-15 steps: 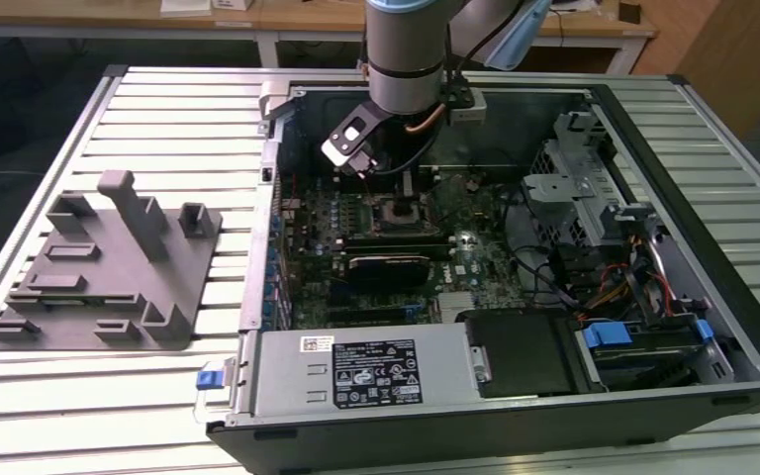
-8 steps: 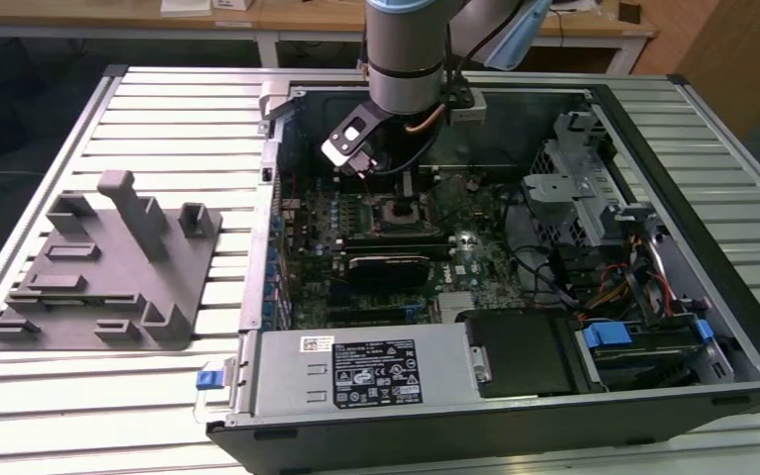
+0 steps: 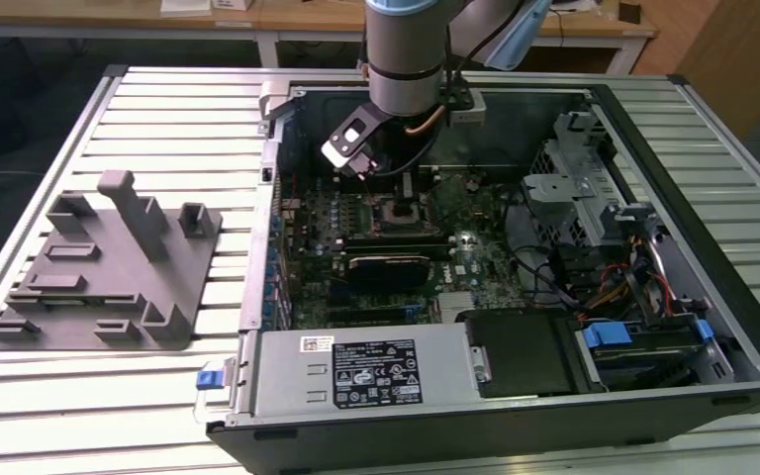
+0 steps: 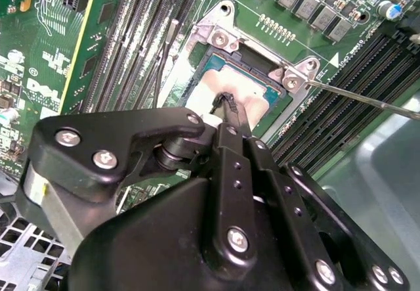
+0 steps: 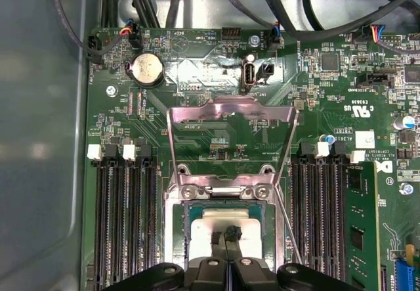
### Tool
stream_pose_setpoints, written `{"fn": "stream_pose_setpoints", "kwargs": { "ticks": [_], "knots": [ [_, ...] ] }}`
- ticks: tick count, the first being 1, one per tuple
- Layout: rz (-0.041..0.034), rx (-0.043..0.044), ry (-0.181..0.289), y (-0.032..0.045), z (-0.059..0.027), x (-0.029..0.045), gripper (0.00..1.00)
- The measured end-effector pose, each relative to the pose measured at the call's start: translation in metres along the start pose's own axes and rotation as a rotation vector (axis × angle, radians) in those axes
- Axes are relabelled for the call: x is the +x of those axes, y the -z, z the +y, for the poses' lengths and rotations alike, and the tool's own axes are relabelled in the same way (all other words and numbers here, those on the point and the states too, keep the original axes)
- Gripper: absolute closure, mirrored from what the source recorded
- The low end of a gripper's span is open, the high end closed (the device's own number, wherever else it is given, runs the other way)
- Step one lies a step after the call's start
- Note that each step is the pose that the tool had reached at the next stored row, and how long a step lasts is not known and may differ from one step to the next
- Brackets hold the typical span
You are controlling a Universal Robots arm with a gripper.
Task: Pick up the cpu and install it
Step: 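Place the cpu into insertion slot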
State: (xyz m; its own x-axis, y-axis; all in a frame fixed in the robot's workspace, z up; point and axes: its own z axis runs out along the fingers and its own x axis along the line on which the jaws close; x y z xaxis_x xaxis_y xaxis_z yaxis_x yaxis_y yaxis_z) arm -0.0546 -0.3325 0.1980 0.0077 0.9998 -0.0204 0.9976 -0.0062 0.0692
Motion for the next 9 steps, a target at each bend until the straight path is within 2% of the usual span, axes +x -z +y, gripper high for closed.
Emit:
{"fn": "stream_pose_setpoints", "kwargs": {
  "ticks": [6,9],
  "knots": [
    [0.0008,-0.0007,0.000,0.0000,0.0001,0.0001,0.89],
    [0.0011,-0.0008,0.000,0.0042,0.0005,0.0001,0.89]
  ]
}}
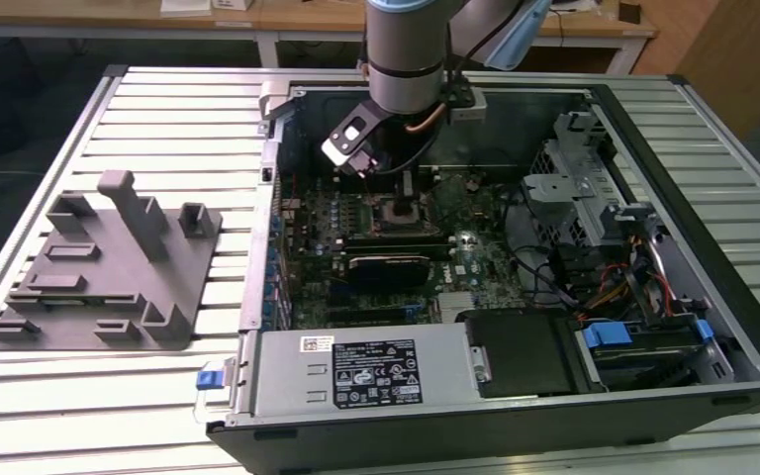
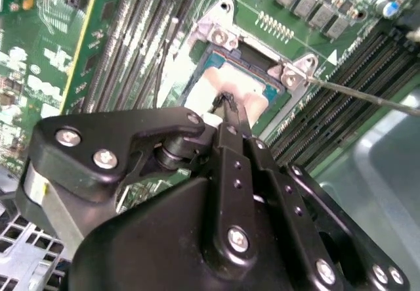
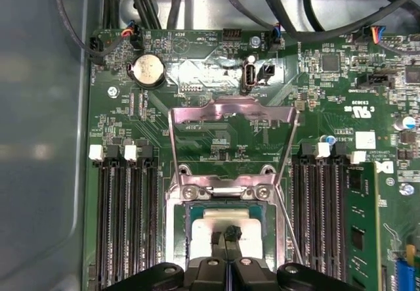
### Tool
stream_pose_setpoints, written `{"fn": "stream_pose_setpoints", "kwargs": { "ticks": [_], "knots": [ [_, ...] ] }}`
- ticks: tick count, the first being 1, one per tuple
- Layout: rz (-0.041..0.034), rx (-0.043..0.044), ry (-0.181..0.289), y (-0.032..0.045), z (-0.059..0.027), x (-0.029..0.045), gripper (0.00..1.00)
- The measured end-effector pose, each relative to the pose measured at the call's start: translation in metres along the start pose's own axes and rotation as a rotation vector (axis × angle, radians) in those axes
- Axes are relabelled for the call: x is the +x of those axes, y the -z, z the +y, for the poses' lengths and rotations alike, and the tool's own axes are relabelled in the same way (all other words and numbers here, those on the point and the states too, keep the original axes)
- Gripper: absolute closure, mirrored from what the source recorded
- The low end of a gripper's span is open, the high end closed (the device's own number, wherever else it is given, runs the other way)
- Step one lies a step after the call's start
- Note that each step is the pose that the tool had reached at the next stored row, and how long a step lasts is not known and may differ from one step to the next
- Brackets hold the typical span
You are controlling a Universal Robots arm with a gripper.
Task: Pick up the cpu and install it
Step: 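Place the cpu into insertion slot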
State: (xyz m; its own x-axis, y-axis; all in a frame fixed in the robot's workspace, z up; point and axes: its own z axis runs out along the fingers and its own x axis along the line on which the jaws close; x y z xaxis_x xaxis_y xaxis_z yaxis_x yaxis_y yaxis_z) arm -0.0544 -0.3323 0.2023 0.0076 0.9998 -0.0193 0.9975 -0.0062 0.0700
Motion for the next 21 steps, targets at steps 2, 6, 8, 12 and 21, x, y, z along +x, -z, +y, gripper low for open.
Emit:
{"fn": "stream_pose_setpoints", "kwargs": {
  "ticks": [2,6,8,12,21],
  "knots": [
    [-0.0003,0.0002,0.000,0.0039,0.0002,-0.0002,0.89],
    [-0.0005,0.0003,0.000,0.0151,0.0010,-0.0004,0.89],
    [-0.0005,0.0003,0.000,0.0214,0.0014,-0.0005,0.89],
    [-0.0006,0.0004,0.000,0.0333,0.0023,-0.0006,0.89],
    [-0.0007,0.0004,0.000,0.0531,0.0036,-0.0002,0.89]
  ]
}}
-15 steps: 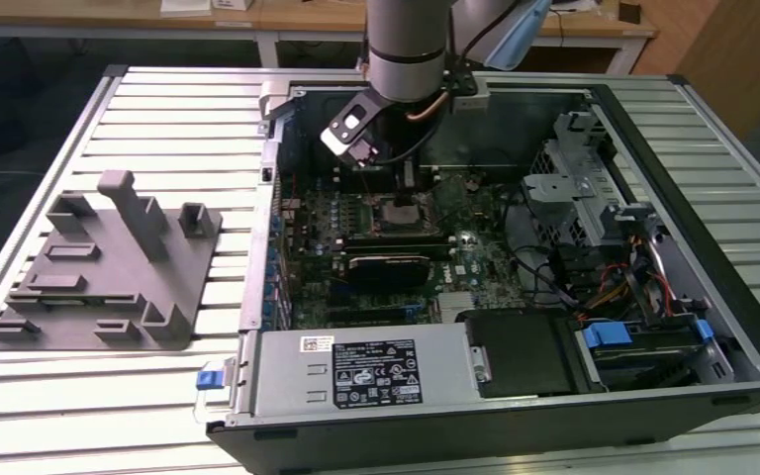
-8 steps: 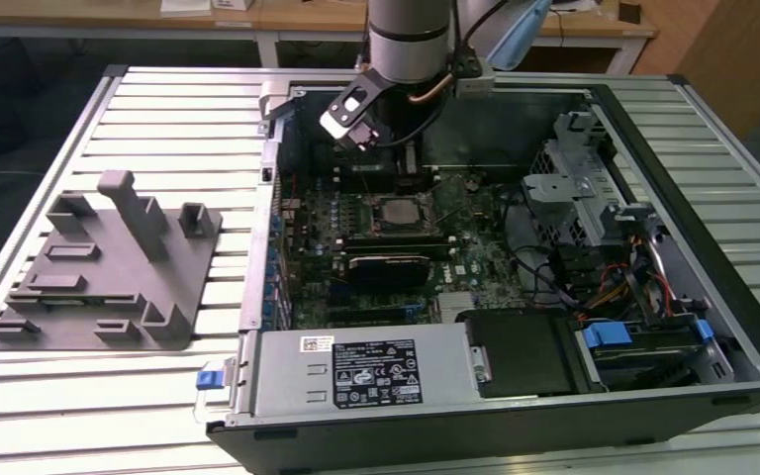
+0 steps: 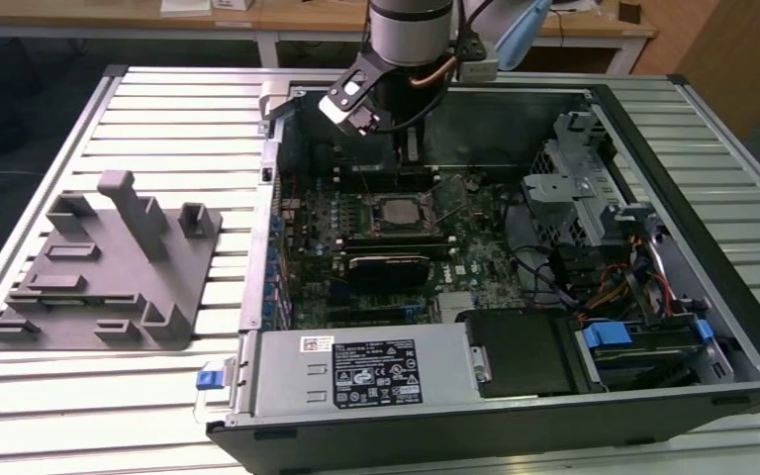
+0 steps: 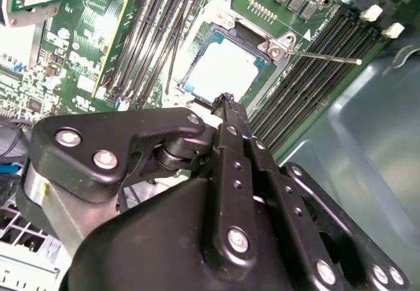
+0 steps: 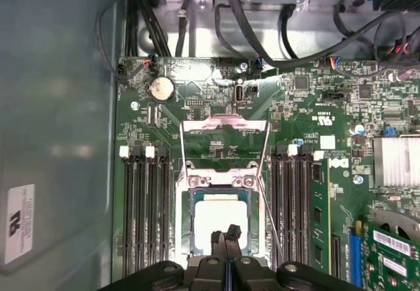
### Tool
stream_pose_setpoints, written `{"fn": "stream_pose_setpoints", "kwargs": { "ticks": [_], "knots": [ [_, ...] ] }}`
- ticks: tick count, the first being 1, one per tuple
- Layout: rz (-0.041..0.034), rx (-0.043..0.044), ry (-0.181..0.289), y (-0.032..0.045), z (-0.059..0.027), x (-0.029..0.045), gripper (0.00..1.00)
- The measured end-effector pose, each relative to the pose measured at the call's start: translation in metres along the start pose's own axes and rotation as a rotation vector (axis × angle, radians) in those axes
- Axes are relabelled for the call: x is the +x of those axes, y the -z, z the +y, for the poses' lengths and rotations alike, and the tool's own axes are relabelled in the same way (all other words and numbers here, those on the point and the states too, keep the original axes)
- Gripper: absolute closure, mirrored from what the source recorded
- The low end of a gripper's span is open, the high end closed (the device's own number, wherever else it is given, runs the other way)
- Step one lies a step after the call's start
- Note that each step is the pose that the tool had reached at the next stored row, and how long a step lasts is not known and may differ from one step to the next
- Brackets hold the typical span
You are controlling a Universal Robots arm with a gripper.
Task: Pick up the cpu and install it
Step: 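Place the cpu into insertion slot, then close the cpu cover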
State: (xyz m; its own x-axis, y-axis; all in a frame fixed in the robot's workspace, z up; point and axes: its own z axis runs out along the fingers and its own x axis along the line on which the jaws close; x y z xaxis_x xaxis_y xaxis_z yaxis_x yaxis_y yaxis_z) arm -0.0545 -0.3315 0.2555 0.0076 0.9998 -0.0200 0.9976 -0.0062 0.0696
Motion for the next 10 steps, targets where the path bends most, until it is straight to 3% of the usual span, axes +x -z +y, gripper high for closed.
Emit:
{"fn": "stream_pose_setpoints", "kwargs": {
  "ticks": [10],
  "knots": [
    [-0.0021,0.0002,0.000,0.0000,0.0000,0.0001,0.89]
  ]
}}
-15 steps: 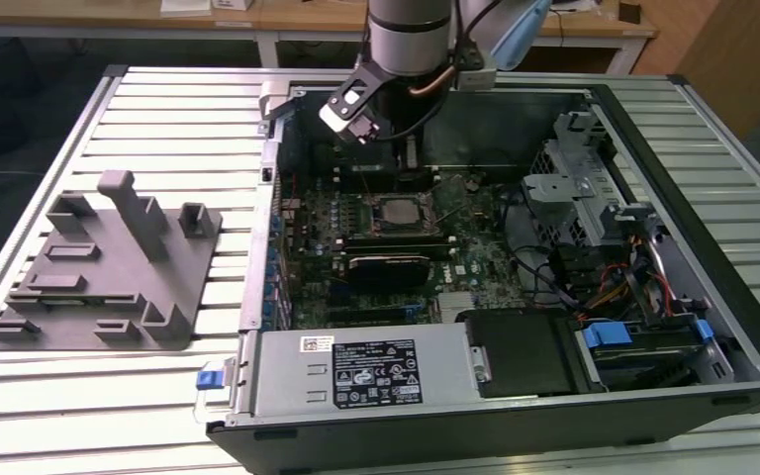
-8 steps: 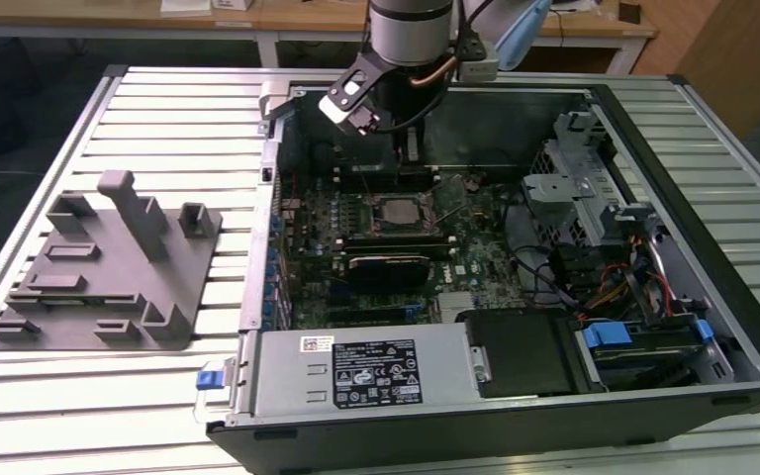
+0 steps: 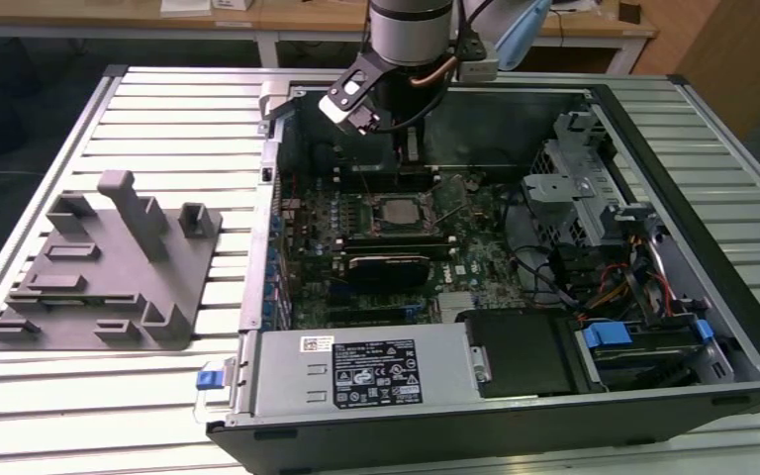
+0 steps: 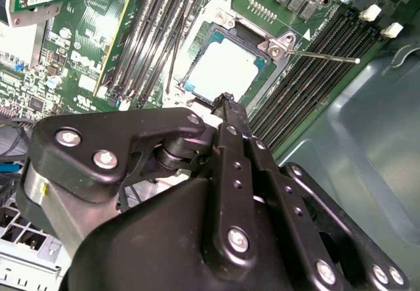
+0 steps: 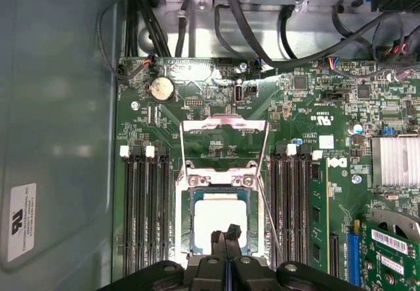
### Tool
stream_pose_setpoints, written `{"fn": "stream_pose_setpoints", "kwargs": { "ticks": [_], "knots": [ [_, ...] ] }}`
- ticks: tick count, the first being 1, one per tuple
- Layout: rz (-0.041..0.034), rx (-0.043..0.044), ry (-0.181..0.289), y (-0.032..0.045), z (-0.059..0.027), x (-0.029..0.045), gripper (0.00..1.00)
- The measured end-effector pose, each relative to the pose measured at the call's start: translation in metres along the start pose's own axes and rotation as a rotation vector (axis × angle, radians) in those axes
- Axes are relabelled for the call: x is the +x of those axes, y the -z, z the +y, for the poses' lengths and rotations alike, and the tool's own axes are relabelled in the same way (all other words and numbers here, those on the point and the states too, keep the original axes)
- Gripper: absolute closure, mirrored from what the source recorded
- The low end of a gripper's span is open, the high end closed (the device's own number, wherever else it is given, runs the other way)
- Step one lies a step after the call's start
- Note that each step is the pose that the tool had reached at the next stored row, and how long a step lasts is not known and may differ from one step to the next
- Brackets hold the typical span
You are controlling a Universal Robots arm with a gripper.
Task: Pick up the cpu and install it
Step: 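Close the cpu cover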
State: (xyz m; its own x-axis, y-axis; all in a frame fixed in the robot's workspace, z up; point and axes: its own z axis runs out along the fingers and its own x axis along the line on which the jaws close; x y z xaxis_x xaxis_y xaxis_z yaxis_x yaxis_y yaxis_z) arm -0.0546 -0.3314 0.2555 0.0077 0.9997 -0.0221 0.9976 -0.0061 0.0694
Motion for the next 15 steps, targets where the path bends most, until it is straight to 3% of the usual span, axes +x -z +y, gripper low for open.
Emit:
{"fn": "stream_pose_setpoints", "kwargs": {
  "ticks": [7,15],
  "knots": [
    [0.0000,0.0000,0.000,-0.0002,0.0024,0.0002,0.89],
    [0.0001,0.0000,0.000,-0.0014,0.0202,0.0003,0.89]
  ]
}}
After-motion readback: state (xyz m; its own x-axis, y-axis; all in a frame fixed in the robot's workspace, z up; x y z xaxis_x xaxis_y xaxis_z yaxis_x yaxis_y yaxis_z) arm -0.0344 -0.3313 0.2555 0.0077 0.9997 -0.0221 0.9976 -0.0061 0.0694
